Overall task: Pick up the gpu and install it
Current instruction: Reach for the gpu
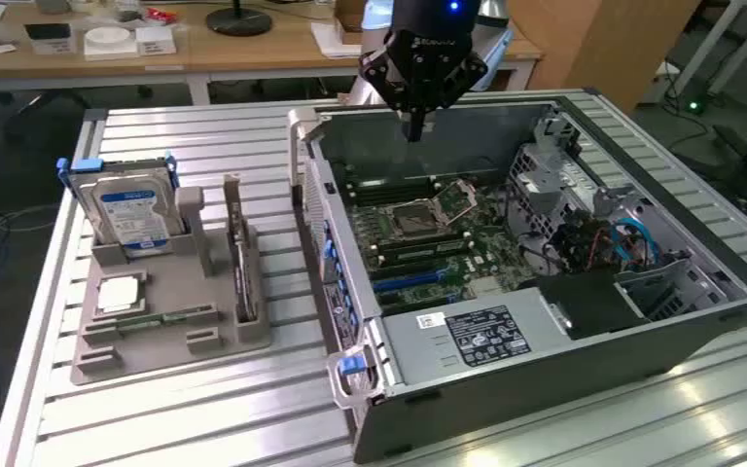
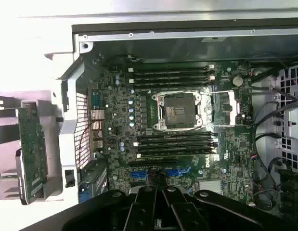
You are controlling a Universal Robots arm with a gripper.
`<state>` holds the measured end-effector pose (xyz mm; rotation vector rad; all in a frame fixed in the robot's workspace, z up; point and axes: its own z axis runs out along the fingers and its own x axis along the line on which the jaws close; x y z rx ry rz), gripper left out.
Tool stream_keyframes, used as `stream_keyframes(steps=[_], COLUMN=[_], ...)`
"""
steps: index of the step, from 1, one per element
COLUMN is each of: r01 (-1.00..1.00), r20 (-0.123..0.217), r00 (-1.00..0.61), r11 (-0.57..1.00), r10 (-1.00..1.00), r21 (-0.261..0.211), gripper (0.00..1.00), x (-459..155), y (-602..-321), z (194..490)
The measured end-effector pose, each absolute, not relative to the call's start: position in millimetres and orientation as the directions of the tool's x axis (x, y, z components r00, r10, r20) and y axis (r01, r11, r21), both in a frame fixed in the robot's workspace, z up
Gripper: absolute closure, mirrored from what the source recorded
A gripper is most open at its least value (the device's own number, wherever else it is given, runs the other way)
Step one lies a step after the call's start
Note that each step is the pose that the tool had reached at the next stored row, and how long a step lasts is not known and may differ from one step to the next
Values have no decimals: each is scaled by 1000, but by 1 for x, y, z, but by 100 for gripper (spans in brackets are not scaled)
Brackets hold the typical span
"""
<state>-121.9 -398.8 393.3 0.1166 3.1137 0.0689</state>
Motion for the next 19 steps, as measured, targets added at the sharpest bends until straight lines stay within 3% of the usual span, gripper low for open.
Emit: stream_keyframes(steps=[19], r01=[74], r20=[-23], r00=[-997], r11=[996], r10=[75], r21=[44], gripper=[89], x=[-144], y=[-399], z=[393])
